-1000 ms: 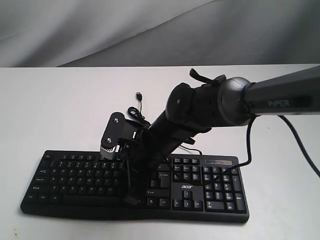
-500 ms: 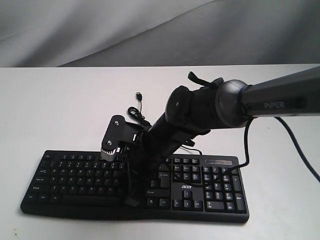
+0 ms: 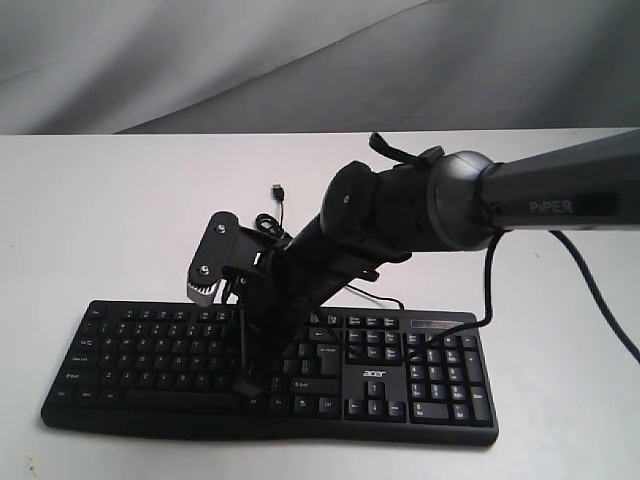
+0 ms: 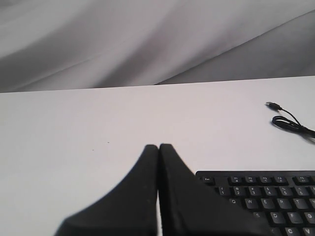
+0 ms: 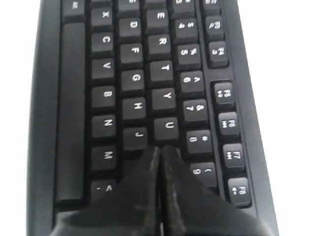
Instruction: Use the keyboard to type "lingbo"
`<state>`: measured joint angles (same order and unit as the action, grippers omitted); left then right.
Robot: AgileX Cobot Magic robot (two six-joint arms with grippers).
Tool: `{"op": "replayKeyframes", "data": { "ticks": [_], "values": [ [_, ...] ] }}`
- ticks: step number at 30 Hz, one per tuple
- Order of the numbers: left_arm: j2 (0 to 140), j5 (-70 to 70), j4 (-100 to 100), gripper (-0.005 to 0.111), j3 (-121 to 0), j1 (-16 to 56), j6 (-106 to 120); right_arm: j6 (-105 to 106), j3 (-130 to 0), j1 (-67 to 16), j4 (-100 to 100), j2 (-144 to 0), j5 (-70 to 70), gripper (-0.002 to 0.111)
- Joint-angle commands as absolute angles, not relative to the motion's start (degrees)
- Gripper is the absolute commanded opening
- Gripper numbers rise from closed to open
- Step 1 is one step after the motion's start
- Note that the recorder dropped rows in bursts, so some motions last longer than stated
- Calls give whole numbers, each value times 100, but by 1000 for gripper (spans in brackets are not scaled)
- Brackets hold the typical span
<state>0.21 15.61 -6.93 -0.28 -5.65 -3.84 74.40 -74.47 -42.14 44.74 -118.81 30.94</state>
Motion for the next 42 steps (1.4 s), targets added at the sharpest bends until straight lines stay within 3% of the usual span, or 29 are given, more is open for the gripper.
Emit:
{"op": "replayKeyframes", "data": {
  "ticks": [1, 42],
  "values": [
    [0, 1523, -671, 1, 0, -571, -396, 7540, -7479, -4241, 4638, -11905, 2812, 0],
    [0, 1523, -671, 1, 0, -571, -396, 7725, -7479, -4331, 4904, -12036, 2641, 0]
  ]
}}
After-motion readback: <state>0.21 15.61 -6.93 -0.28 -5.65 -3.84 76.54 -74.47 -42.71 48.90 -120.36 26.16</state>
